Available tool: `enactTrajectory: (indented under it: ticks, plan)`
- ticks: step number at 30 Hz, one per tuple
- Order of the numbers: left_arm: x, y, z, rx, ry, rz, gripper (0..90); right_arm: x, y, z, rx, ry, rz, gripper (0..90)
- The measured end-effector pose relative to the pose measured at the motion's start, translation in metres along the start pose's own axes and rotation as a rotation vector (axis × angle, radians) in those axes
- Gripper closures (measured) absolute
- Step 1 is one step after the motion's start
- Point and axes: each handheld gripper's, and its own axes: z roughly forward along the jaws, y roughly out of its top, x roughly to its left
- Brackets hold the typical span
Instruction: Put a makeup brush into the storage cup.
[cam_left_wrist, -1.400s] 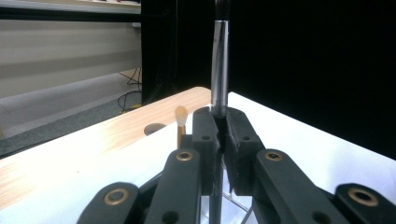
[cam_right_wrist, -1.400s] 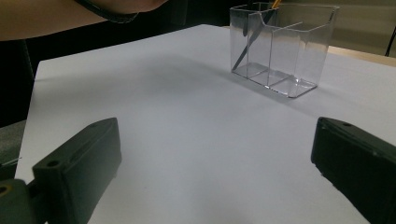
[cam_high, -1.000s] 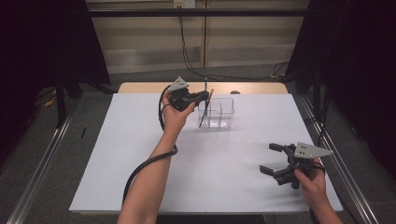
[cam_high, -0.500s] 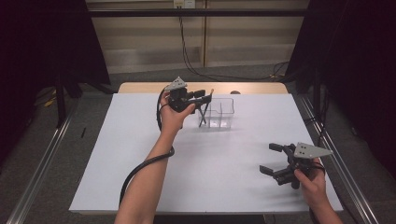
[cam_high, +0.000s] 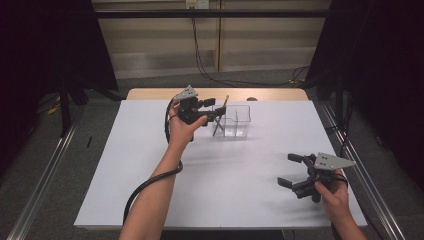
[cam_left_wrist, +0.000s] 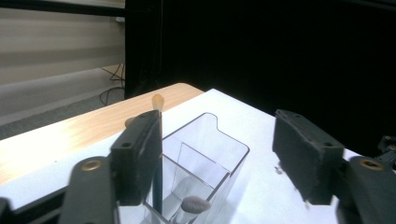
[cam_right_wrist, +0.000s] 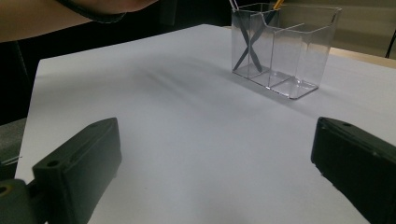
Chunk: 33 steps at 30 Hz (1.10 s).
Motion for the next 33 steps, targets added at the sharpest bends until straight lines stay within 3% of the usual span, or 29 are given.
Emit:
enactTrajectory:
  ticks: [14,22,33]
  plan:
    - [-0.006,-0.007,-0.013,-0.015,-0.012,0.014,17.7,0.001,0.000,0.001,0.003,0.001,-0.002,1.3]
    - [-0.007,-0.013,-0.019,-0.025,0.007,0.016,9.3,0.001,0.001,0.001,0.002,0.000,-0.004,1.3]
    - [-0.007,-0.020,-0.032,-0.035,0.003,0.022,3.5,0.002,0.000,0.002,0.005,0.002,-0.003,1.3]
